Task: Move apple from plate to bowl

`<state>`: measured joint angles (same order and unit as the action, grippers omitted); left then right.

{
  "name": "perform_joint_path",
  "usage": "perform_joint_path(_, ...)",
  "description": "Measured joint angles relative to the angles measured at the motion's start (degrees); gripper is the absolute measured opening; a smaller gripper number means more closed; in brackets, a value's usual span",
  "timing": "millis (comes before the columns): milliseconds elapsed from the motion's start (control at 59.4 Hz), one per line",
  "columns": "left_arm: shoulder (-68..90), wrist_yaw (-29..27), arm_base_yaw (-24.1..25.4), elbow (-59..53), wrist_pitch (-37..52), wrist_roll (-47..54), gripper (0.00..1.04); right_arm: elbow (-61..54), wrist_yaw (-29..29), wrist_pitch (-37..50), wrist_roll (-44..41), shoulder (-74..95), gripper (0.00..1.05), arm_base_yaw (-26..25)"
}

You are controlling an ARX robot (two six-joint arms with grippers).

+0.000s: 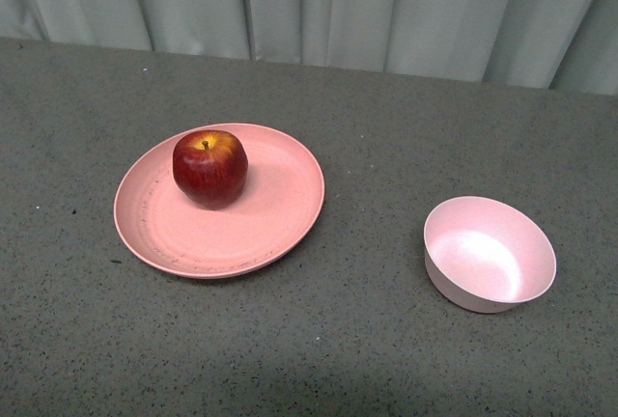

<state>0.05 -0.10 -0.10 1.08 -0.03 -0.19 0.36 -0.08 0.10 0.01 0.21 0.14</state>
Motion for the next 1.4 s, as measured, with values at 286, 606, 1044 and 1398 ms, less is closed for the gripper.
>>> perform_joint_path(286, 0.0, 0.0, 0.0, 0.0, 0.0, 0.0, 0.98, 0.0, 0.0, 0.0, 0.0, 0.0, 0.95, 0.0)
perform_joint_path(606, 0.0, 0.0, 0.0, 0.0, 0.0, 0.0, 0.98, 0.0, 0.0, 0.0, 0.0, 0.0, 0.95, 0.0)
perform_joint_path(1044, 0.0, 0.0, 0.0, 0.0, 0.0, 0.0, 0.98, 0.0, 0.0, 0.0, 0.0, 0.0, 0.95, 0.0)
perform_joint_path(1398, 0.0, 0.0, 0.0, 0.0, 0.0, 0.0, 0.98, 0.0, 0.0, 0.0, 0.0, 0.0, 0.95, 0.0)
